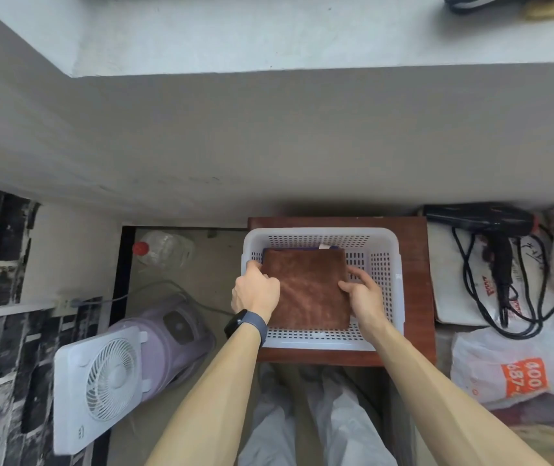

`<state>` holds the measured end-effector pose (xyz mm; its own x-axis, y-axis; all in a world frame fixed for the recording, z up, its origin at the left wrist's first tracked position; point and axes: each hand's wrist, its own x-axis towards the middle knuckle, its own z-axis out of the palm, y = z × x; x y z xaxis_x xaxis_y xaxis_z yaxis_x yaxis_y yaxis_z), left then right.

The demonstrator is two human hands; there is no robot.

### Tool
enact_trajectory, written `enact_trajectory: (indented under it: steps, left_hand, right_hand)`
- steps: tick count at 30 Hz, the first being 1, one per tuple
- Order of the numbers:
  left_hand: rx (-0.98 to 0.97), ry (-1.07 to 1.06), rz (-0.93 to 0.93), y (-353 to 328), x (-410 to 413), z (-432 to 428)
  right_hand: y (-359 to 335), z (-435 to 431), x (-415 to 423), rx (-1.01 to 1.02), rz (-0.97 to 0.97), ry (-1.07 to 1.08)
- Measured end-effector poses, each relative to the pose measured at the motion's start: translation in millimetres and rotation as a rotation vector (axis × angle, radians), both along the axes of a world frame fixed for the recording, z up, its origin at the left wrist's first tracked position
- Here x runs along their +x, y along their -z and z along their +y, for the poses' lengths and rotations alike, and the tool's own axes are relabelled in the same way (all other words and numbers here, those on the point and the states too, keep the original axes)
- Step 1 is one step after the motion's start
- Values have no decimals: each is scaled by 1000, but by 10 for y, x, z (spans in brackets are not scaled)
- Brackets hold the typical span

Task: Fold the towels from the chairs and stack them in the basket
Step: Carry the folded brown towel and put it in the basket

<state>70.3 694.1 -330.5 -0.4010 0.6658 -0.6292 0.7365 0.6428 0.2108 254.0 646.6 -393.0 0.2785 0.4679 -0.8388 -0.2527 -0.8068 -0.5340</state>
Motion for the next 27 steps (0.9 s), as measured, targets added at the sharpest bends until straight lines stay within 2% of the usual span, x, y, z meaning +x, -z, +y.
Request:
enact_trajectory:
  steps: [8,11,13,15,17,19,22,27]
  left_hand:
    - [8,87,82,38,-4,-25]
    - [69,297,193,1,51,-134]
    - [201,521,255,4,52,-260]
    - [298,762,262,85,28,-346]
    - [297,931,281,185,-25,-348]
    - [222,1031,360,277,-104,-296]
    - [137,1102,462,450,-247,-238]
    - [137,1111,517,773,-268,-258]
  right_hand:
    - [96,-32,-100,67,-101,-69]
    - [92,-77,-130,70,-224,-143]
    - [42,-119,-139,95,-411,-213]
    - [3,-184,-162,232,-675,-369]
    - [5,-223,-235,455,-901,-621]
    - [79,-200,-336,558,-998,-878]
    - [288,-81,-358,453,-1021,-1080]
    - [599,-92,-197,357,-1047,-1150]
